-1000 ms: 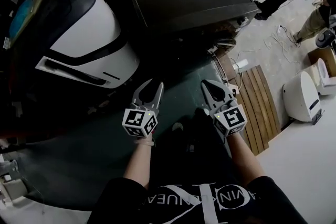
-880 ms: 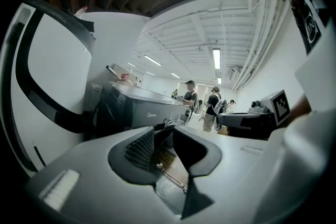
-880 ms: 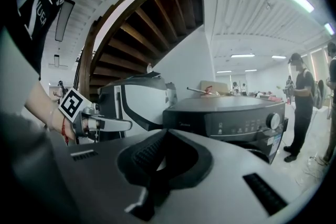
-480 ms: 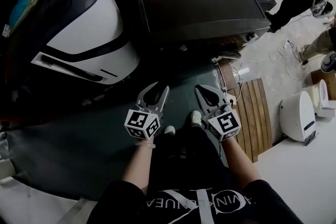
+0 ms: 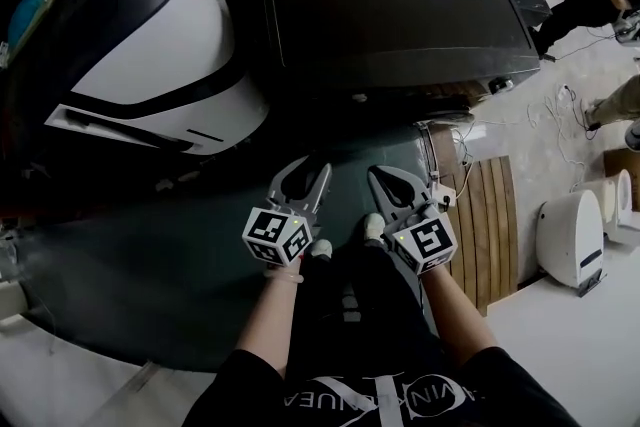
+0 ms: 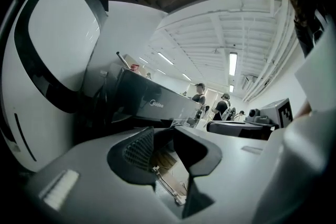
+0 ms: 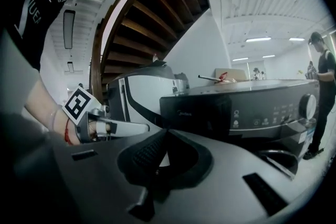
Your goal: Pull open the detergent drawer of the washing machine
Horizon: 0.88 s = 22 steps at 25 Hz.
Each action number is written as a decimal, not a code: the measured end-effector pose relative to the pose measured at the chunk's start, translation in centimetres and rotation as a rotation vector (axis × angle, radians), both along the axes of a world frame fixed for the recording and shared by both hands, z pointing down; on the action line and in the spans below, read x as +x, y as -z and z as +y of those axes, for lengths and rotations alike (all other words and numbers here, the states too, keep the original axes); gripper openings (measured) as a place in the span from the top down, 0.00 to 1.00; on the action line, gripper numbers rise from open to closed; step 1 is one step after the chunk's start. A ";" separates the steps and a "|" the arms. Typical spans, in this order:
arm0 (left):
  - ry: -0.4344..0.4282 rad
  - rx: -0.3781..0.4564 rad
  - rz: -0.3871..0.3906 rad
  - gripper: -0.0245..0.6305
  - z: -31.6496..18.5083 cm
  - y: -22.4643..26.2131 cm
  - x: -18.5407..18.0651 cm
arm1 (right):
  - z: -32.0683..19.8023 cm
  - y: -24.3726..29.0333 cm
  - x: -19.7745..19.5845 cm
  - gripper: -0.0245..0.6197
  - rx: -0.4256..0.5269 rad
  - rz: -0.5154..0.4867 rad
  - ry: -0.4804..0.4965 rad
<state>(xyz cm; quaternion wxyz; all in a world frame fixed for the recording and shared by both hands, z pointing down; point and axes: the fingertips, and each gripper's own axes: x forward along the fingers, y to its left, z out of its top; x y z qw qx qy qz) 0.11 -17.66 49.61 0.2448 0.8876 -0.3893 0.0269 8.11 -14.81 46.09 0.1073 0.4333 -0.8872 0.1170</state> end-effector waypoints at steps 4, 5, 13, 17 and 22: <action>0.028 -0.020 0.036 0.80 -1.2 -1.2 0.4 | -0.9 -1.2 -0.2 0.94 -0.033 0.003 0.027; 0.037 -0.023 0.044 0.80 -1.5 -1.5 0.4 | -1.1 -1.5 -0.2 0.94 -0.038 0.000 0.030; 0.105 -0.035 0.145 0.80 -4.4 -2.5 1.5 | -2.7 -3.5 0.0 0.94 -0.043 -0.020 0.061; 0.130 -0.038 0.207 0.80 -6.0 -2.8 2.0 | -3.5 -4.4 -0.3 0.94 -0.033 -0.028 0.078; 0.150 -0.043 0.292 0.79 -7.3 -3.0 2.7 | -3.9 -5.3 -0.3 0.94 -0.066 -0.036 0.085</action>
